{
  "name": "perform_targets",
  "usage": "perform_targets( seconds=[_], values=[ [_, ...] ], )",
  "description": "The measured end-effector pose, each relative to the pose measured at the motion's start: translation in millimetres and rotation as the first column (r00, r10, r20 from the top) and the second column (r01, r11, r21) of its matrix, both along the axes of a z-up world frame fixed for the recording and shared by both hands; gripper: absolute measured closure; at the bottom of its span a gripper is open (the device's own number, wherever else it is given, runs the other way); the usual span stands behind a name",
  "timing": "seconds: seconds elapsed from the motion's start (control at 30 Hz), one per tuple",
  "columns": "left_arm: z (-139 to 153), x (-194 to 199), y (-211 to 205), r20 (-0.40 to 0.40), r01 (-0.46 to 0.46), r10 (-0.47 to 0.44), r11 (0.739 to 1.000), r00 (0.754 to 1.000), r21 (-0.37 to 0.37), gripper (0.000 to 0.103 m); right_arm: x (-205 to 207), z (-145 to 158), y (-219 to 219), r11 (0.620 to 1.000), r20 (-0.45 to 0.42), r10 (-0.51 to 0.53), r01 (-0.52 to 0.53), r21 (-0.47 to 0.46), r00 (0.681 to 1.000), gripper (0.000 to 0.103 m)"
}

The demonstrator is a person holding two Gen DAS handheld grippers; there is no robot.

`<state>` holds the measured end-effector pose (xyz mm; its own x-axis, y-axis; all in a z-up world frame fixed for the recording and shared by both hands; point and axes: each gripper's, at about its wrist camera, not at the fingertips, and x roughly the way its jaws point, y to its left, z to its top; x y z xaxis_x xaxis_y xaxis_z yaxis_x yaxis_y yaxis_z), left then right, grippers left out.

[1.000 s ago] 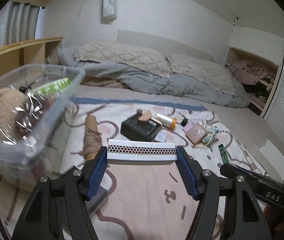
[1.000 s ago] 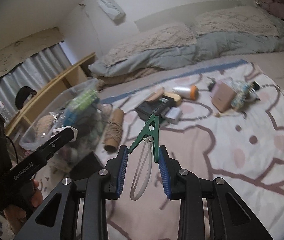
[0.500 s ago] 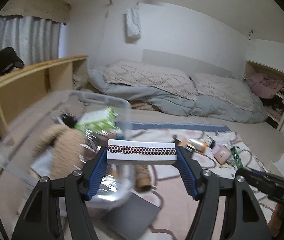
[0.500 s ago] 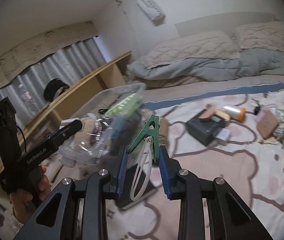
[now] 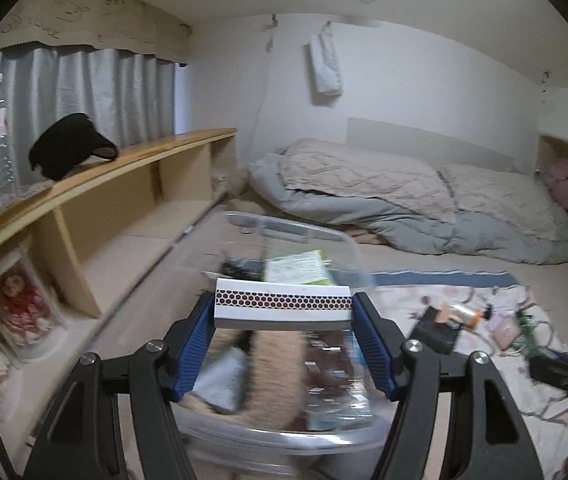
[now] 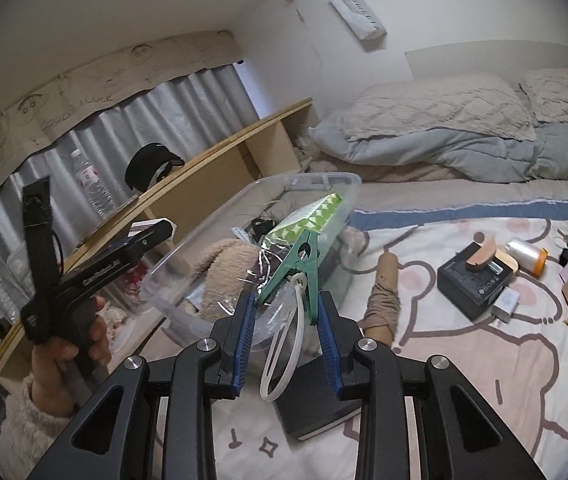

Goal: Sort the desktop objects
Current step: 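Carry the white case and green clothespin toward the clear bin with both tools, then open the left tool to drop the white case into the bin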

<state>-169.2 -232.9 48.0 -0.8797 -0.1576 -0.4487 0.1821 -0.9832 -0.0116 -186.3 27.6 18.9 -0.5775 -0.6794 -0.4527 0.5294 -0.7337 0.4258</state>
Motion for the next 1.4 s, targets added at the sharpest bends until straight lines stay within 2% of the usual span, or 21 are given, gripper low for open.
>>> perform_targets(
  seconds=[0.23, 0.4, 0.53, 0.63, 0.7, 0.8, 0.87, 1.0, 1.27, 1.4],
  values=[
    [-18.3, -16.7, -47.8, 0.13, -0.048, 0.043, 0.998, 0.991, 0.034, 0.035, -0.7, 1.7, -13.8, 0.999, 0.009, 0.034, -0.034, 0.025, 0.999, 0.071],
    [-40.9, -28.8, -72.3, 0.243, -0.061, 0.039, 0.995, 0.969, 0.084, 0.035, -1.5, 3.3, -25.7, 0.997, 0.009, 0.059, -0.059, 0.044, 0.998, 0.071],
    [-53.7, -37.0, -81.4, 0.303, -0.067, 0.036, 0.993, 0.952, 0.093, 0.035, -1.9, 5.7, -34.3, 0.996, 0.007, 0.075, -0.075, 0.051, 0.997, 0.071],
    [-53.0, -37.9, -82.9, 0.293, -0.049, 0.021, 0.995, 0.956, 0.087, 0.03, -2.8, 6.3, -42.0, 0.995, 0.007, 0.084, -0.084, 0.058, 0.996, 0.071],
    [-51.4, -36.7, -82.1, 0.278, -0.02, -0.013, 0.993, 0.96, 0.115, 0.014, -3.8, 5.4, -48.1, 0.994, 0.011, 0.093, -0.094, 0.061, 0.996, 0.071],
    [-48.0, -34.1, -74.8, 0.262, -0.008, -0.016, 0.996, 0.965, 0.09, 0.006, -4.8, 3.7, -56.5, 0.992, 0.019, 0.105, -0.106, 0.067, 0.994, 0.071],
    [-44.6, -31.7, -70.3, 0.247, -0.002, -0.008, 0.999, 0.969, 0.042, 0.006, -4.7, 2.5, -63.1, 0.99, 0.022, 0.116, -0.118, 0.073, 0.993, 0.071],
    [-40.8, -23.9, -69.1, 0.229, 0.021, -0.022, 1.0, 0.973, 0.007, 0.006, -4.1, 1.8, -75.5, 0.987, 0.026, 0.139, -0.141, 0.08, 0.99, 0.072],
    [-30.9, 9.9, -75.5, 0.166, 0.019, -0.021, 1.0, 0.986, 0.013, 0.006, -14.4, -0.4, -111.9, 0.977, 0.066, 0.199, -0.203, 0.064, 0.978, 0.072],
    [-28.7, 30.9, -86.3, 0.14, 0.003, -0.01, 0.999, 0.99, 0.05, 0.006, -23.3, -1.3, -138.2, 0.971, 0.095, 0.23, -0.235, 0.052, 0.969, 0.072]
  ],
)
